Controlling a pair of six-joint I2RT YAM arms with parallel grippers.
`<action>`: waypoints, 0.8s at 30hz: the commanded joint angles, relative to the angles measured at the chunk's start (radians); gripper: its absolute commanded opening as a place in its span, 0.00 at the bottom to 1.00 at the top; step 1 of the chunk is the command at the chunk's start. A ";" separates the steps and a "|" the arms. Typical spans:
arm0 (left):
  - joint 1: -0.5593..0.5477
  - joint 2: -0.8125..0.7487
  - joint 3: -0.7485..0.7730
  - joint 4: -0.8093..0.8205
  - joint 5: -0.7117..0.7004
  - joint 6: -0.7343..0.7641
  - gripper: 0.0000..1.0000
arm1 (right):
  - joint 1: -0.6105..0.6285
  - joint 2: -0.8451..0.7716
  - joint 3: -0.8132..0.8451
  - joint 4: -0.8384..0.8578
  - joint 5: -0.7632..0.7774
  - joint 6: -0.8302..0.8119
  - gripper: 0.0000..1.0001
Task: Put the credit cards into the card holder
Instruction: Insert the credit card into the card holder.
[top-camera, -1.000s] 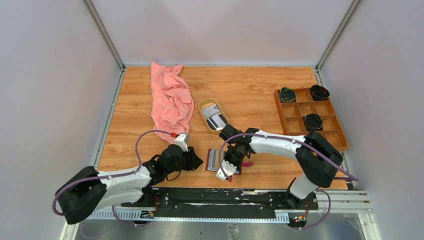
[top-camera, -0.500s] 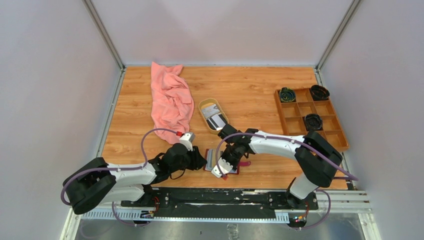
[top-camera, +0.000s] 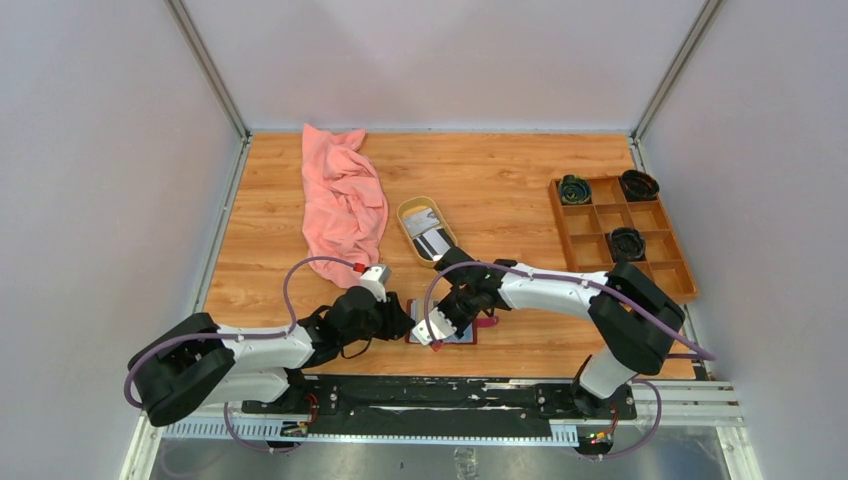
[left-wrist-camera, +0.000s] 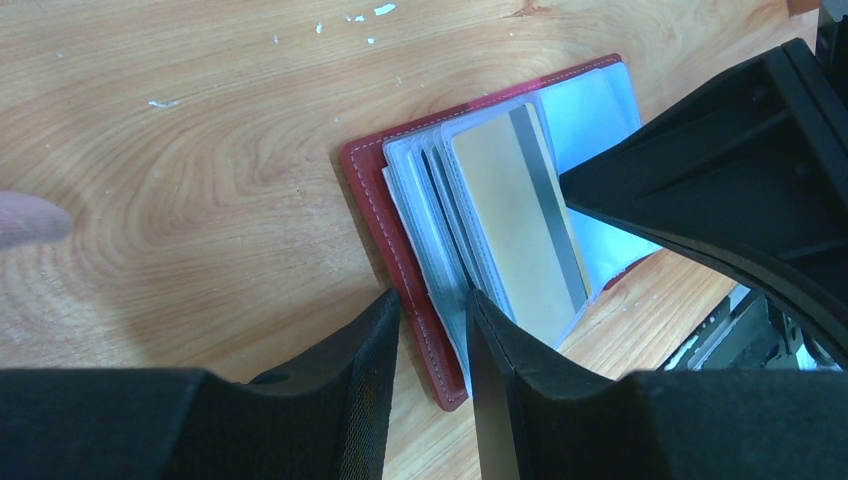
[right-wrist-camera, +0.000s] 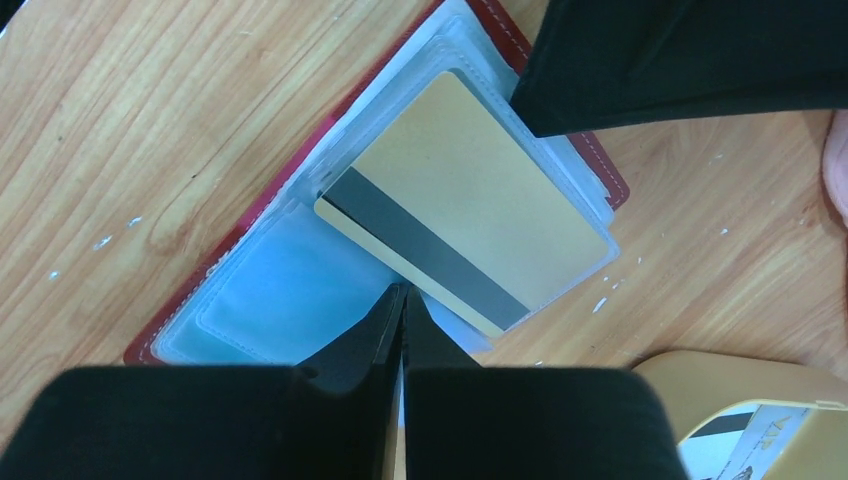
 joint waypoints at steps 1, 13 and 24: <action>-0.013 0.014 -0.010 -0.050 -0.023 -0.006 0.38 | 0.027 -0.018 -0.012 0.082 -0.057 0.111 0.04; -0.013 -0.092 -0.064 -0.054 -0.089 -0.029 0.41 | 0.020 -0.051 -0.004 0.083 -0.053 0.186 0.15; -0.013 -0.355 -0.025 -0.319 -0.191 0.078 0.57 | -0.127 -0.179 0.118 -0.157 -0.161 0.272 0.23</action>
